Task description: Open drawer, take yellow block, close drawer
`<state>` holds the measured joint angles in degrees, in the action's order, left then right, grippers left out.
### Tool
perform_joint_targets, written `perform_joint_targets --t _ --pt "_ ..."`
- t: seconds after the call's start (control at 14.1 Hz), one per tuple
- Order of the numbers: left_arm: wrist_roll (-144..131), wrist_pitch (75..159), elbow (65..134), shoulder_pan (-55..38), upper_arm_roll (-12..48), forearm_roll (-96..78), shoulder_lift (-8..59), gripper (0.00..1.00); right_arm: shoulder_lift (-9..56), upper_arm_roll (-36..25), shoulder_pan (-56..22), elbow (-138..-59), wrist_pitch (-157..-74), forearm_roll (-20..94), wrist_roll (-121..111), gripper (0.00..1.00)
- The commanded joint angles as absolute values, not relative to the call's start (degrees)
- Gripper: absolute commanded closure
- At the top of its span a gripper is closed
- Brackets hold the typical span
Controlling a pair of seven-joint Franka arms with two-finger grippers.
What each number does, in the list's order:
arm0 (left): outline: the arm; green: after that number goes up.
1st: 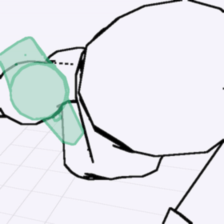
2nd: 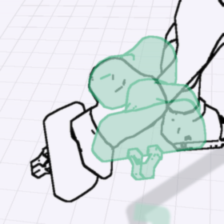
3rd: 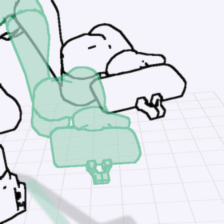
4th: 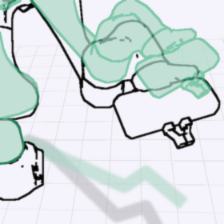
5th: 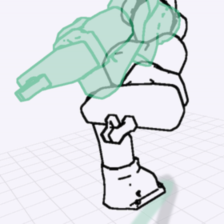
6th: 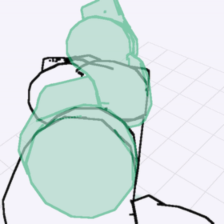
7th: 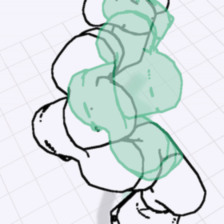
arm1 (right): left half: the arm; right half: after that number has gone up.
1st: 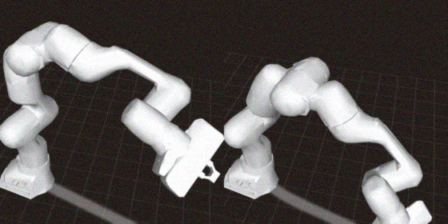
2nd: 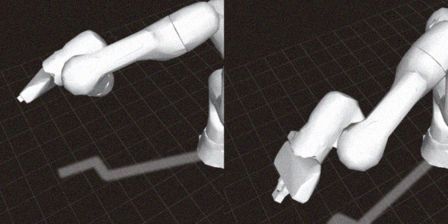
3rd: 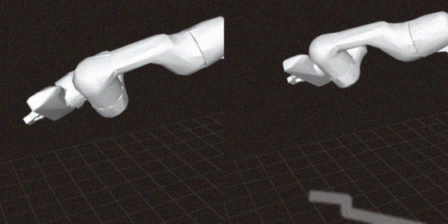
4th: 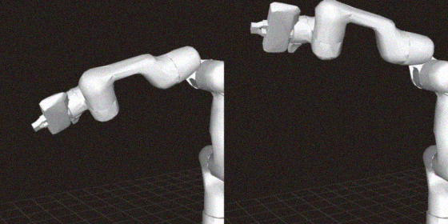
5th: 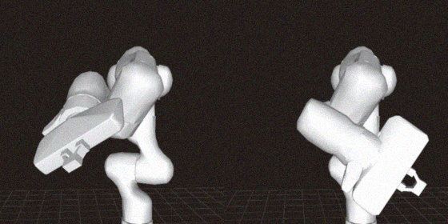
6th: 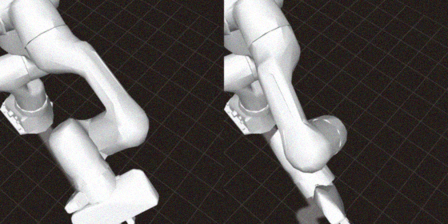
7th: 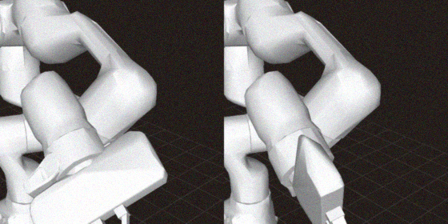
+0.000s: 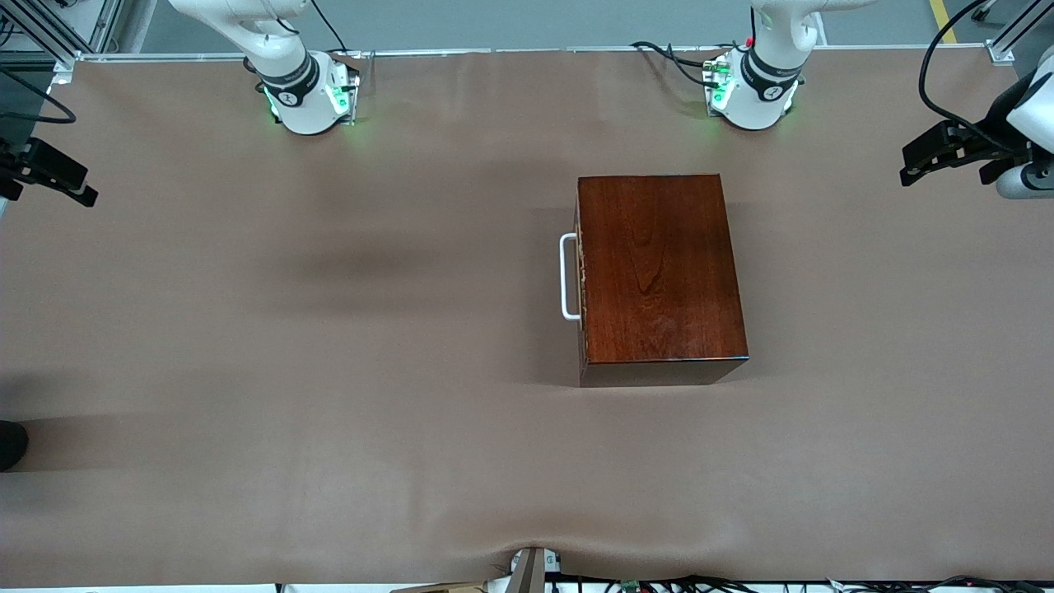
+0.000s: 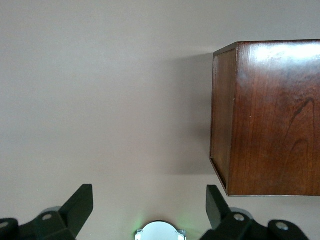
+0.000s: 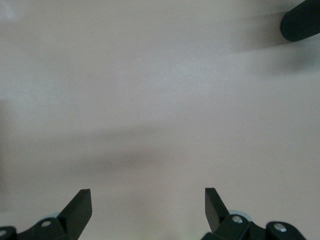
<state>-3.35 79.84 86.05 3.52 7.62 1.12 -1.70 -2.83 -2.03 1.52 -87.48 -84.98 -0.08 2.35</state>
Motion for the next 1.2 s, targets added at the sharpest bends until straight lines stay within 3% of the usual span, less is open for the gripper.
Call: perform_joint_targets --t 0.0,0.28,0.49,1.13 --pt "-2.99 78.49 85.26 4.13 8.09 1.67 -2.11 0.0 -2.37 -1.41 2.55 -86.22 -84.29 1.23 2.02 0.0" --pt "-3.77 78.57 84.82 3.17 8.26 1.59 -1.15 0.0 -2.46 -1.32 2.2 -86.05 -84.29 1.23 2.11 0.0" --pt "-7.46 79.62 83.68 -0.69 11.77 1.93 2.96 0.0 -2.37 -1.32 2.02 -86.04 -84.29 1.23 2.11 0.0" --pt "-31.46 87.27 74.19 -28.01 12.39 14.67 20.98 0.0 -2.37 -1.23 2.11 -86.04 -84.29 1.23 2.2 0.0"
